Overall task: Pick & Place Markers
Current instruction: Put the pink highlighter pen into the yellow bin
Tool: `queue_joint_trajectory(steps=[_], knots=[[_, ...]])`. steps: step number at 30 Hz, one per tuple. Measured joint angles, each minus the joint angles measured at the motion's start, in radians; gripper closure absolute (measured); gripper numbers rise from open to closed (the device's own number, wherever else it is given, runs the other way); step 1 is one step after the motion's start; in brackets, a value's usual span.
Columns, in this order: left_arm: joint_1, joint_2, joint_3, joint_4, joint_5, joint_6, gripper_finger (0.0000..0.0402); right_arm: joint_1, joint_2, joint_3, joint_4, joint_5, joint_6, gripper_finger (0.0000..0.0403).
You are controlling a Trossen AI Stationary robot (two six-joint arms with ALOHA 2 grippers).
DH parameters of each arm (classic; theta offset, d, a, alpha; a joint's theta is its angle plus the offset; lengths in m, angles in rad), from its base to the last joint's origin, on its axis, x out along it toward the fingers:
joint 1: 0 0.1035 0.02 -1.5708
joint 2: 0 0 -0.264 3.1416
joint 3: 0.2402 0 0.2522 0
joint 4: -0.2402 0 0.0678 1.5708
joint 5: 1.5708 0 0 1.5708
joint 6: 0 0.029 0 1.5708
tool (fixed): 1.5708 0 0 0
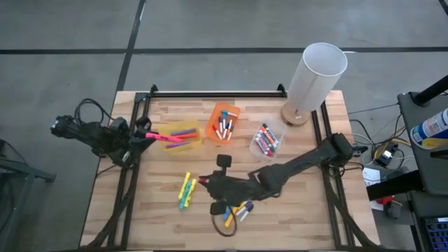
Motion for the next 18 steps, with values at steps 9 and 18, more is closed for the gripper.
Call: queue_joint_trajectory(steps=[9,18], knots=[[0.000,0.003,0.000,0.050,0.057,-0.057,0.0332,0.053,-0.057,0.000,0.422,0.057,-0.450,0.0362],[0.000,0.062,0.000,0.221,0.150,-0.125,0.0332,0.039,-0.061,0.000,0.784,-0.039,-0.786,0.0362]])
